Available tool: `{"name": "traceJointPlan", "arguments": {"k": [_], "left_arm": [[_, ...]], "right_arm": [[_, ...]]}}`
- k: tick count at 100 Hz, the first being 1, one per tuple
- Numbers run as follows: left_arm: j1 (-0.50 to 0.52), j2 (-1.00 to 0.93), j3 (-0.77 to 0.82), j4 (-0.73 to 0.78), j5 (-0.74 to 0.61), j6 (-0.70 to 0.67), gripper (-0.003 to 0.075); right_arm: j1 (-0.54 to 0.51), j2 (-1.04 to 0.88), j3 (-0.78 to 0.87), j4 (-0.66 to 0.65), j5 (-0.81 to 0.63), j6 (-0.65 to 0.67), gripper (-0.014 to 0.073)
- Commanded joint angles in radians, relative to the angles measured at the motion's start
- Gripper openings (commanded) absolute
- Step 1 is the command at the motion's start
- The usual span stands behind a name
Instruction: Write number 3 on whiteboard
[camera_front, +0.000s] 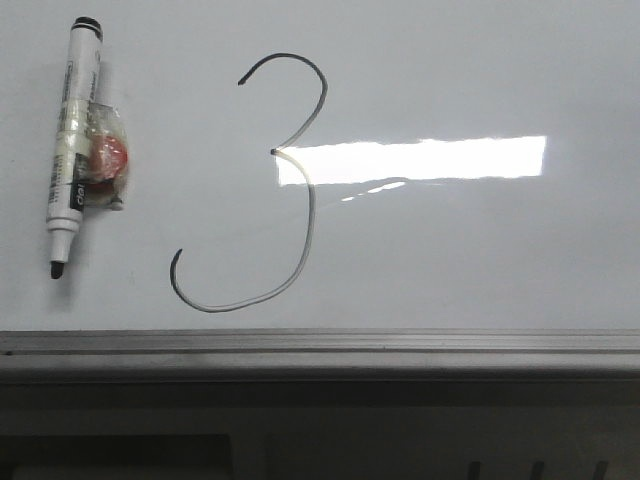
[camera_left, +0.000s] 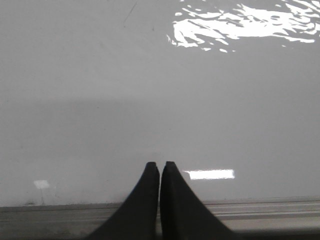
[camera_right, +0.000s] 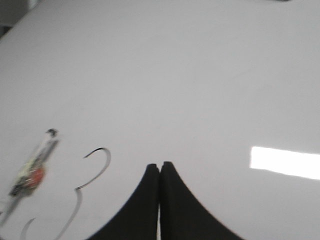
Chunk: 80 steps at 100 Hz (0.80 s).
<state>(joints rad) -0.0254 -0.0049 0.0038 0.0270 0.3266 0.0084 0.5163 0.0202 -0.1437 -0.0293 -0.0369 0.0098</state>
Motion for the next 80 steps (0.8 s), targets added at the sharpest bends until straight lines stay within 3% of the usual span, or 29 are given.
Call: {"name": "traceJointPlan", "arguments": {"k": [1, 17, 37, 56, 75, 80], "left_arm": [[0.002, -0.024, 0.032, -0.008, -0.074, -0.008, -0.002], [0.002, -0.024, 0.032, -0.008, -0.074, -0.008, -0.002], [0.002, -0.024, 0.032, -0.008, -0.074, -0.008, -0.002], [0.002, -0.024, 0.032, -0.008, -0.074, -0.008, -0.002], [0.002, -0.024, 0.032, -0.008, -0.074, -0.008, -0.002], [0.002, -0.024, 0.032, -0.008, -0.074, -0.008, -0.002]], "right_arm": [[-0.142, 0.016, 0.045, 0.017, -0.192, -0.002, -0.0064], [-0.348, 0.016, 0.116, 0.017, -0.164, -0.002, -0.0064], [-0.487, 0.014, 0.179, 0.017, -0.16, -0.002, -0.0064], [-0.656, -0.049, 0.178, 0.019, 0.085, -0.002, -0.0064], [-0.673, -0.047, 0.178, 0.019, 0.361, -0.002, -0.0064], [-0.673, -0.047, 0.178, 0.019, 0.355, -0.002, -0.0064]]}}
